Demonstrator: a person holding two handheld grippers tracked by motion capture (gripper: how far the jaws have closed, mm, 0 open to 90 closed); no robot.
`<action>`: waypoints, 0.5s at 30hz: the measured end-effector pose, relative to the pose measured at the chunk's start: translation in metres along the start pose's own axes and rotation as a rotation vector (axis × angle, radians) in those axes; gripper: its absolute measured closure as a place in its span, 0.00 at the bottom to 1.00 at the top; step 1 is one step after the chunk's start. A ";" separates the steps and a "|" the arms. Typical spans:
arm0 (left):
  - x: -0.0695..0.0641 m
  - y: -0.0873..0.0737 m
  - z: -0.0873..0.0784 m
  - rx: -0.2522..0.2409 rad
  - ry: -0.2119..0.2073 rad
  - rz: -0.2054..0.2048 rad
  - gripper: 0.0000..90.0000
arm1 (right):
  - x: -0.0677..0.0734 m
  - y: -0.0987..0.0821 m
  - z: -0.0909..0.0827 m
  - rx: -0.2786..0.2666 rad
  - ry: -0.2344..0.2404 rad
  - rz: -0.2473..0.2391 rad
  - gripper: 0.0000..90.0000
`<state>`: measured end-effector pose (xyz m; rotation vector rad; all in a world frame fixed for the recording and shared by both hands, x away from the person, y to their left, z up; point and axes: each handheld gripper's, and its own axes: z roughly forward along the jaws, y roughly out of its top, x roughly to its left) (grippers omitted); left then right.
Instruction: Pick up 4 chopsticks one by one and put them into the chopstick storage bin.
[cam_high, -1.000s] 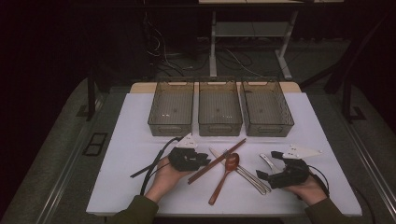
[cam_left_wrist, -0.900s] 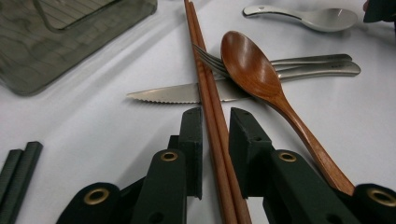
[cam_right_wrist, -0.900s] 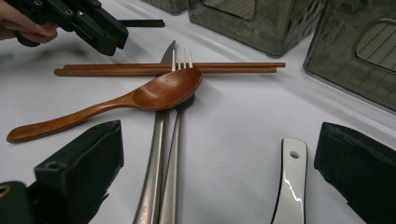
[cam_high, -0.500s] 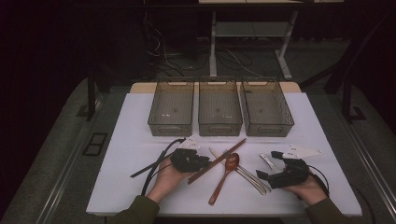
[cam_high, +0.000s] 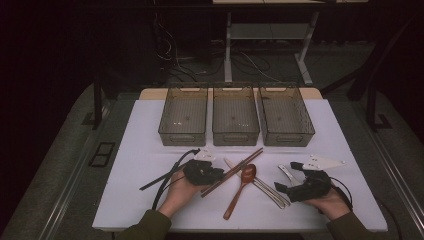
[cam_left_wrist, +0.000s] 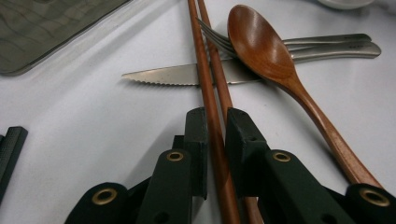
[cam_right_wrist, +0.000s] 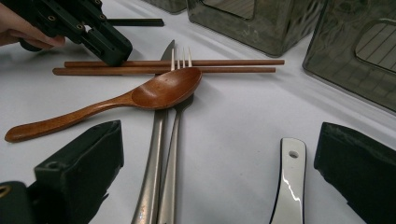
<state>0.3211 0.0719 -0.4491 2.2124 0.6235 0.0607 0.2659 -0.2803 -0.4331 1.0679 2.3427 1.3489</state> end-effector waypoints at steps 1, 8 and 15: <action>0.000 0.000 0.000 0.003 0.003 0.001 0.86 | 0.000 0.000 0.000 0.000 0.000 0.000 0.01; 0.000 -0.002 0.003 0.011 0.019 0.013 0.87 | 0.000 0.000 0.000 -0.001 0.000 -0.003 0.01; -0.004 -0.003 0.003 0.009 0.059 0.029 0.91 | 0.000 0.000 0.000 -0.001 0.001 -0.003 0.01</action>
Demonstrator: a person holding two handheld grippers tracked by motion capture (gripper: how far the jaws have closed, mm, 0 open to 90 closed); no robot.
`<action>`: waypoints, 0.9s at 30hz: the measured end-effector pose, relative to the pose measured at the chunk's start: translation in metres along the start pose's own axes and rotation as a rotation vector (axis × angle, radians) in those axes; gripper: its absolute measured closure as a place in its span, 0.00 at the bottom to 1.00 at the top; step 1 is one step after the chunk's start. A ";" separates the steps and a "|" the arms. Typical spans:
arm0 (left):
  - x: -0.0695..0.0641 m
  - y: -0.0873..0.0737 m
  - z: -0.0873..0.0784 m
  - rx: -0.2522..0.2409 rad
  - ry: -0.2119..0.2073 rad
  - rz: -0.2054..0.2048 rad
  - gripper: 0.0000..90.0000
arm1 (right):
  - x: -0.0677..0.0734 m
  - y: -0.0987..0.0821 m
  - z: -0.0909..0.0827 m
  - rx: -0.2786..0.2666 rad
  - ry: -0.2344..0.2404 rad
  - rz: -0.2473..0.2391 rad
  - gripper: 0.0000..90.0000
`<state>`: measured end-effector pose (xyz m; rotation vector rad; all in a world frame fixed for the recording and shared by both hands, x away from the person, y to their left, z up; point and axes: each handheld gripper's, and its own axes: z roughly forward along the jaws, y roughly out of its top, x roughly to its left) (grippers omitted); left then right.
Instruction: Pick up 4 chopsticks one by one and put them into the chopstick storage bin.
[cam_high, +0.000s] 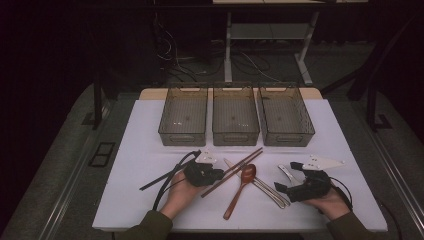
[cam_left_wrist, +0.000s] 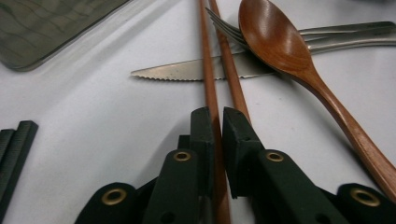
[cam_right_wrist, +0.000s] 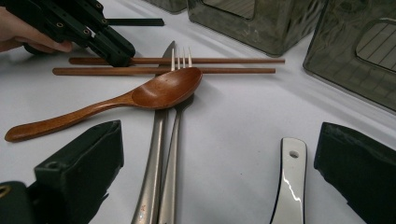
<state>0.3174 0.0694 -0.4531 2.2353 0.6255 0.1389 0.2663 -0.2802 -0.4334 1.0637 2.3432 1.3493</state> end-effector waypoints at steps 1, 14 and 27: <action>-0.001 0.000 0.000 -0.001 0.006 0.000 0.91 | 0.000 0.000 0.000 0.000 0.000 0.000 0.01; -0.003 -0.001 -0.001 -0.020 0.027 -0.034 0.92 | 0.000 0.000 -0.001 -0.001 0.004 0.005 0.01; 0.003 -0.001 -0.009 -0.022 0.010 -0.040 0.92 | -0.001 0.000 -0.001 -0.003 0.004 0.009 0.01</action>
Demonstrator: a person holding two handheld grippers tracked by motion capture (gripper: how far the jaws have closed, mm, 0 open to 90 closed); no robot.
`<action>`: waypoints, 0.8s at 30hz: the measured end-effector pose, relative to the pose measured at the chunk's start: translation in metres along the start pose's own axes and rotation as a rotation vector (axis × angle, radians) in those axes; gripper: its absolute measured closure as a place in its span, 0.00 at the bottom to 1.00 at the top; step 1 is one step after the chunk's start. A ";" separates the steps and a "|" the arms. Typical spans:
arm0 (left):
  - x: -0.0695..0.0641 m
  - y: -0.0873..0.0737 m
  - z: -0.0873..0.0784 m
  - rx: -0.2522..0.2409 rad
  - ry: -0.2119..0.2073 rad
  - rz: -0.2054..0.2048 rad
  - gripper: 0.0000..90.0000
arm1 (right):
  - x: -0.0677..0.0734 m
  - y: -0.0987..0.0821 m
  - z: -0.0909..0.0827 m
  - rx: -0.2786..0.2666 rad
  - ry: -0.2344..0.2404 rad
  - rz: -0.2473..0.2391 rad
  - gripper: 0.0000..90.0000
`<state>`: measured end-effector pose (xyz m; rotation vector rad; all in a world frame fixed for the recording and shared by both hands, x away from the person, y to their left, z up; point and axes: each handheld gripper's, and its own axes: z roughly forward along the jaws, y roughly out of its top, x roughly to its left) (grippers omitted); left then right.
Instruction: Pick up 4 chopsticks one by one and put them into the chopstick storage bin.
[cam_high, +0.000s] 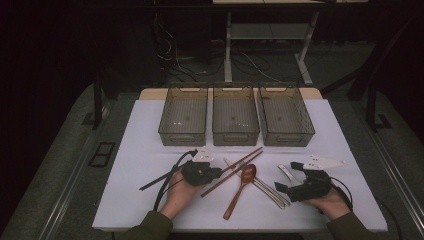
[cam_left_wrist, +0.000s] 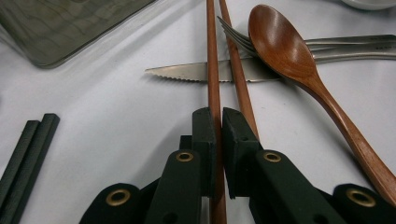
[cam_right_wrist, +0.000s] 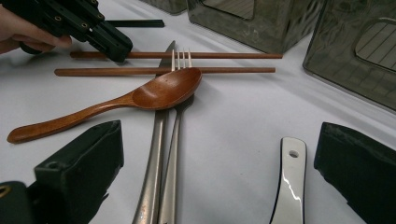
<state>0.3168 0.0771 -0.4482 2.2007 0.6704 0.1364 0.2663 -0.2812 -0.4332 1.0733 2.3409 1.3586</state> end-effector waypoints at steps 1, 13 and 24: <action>0.000 0.000 0.000 0.000 -0.001 0.004 0.92 | 0.000 0.000 0.000 0.000 0.001 0.000 0.01; 0.003 0.001 -0.010 -0.003 -0.006 0.019 0.92 | 0.000 0.000 -0.001 -0.007 0.004 0.005 0.01; 0.002 0.002 -0.021 -0.005 -0.020 0.031 0.92 | -0.001 0.000 -0.001 -0.008 0.010 0.009 0.01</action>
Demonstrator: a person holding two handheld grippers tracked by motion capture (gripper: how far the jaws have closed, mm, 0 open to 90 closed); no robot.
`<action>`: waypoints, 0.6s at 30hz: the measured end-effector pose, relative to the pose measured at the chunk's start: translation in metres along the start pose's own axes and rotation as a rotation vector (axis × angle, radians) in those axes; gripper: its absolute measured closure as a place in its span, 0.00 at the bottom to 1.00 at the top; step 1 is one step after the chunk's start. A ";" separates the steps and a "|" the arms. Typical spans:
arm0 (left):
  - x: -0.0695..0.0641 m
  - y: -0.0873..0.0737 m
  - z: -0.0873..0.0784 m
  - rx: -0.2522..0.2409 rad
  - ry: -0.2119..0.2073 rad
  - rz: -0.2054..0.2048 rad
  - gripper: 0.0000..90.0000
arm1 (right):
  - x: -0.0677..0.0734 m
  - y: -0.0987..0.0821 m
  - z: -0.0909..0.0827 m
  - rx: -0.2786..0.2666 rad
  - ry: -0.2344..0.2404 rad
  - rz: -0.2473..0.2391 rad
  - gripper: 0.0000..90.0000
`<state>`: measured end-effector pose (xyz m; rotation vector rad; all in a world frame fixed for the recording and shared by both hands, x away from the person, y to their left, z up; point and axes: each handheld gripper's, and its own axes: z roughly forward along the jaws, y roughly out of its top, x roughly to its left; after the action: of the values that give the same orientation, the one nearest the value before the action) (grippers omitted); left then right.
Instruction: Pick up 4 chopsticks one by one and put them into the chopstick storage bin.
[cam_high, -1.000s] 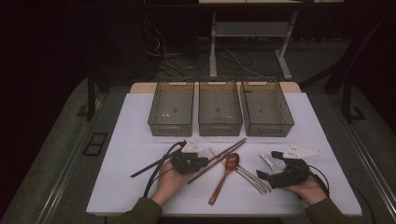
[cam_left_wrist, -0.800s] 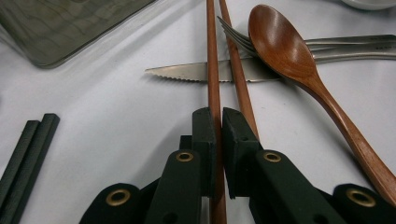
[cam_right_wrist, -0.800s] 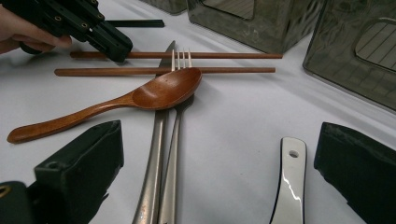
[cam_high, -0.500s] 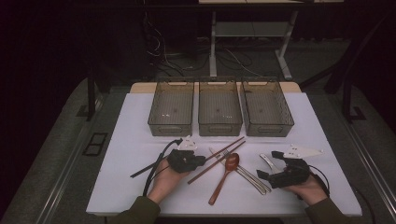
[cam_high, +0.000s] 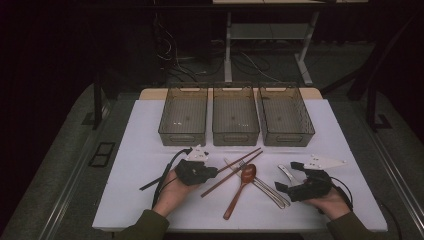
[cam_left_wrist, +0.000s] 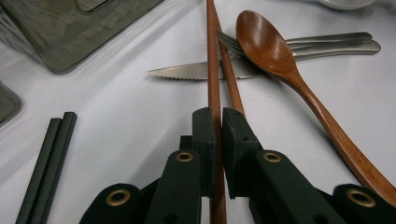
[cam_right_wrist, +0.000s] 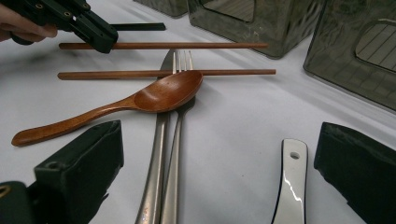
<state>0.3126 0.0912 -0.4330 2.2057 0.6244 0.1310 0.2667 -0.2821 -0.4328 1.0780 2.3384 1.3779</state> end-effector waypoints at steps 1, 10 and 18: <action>0.000 0.000 -0.001 -0.001 0.001 -0.001 0.92 | 0.000 0.000 0.000 0.000 0.000 0.000 0.01; 0.002 0.004 -0.013 -0.029 0.007 0.007 0.92 | 0.000 0.000 0.000 -0.001 -0.001 0.003 0.01; 0.004 0.010 -0.027 -0.036 -0.009 0.032 0.92 | 0.001 0.000 -0.001 -0.003 -0.002 0.003 0.01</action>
<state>0.3123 0.1065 -0.4086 2.1813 0.5773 0.1479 0.2656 -0.2823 -0.4321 1.0818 2.3332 1.3810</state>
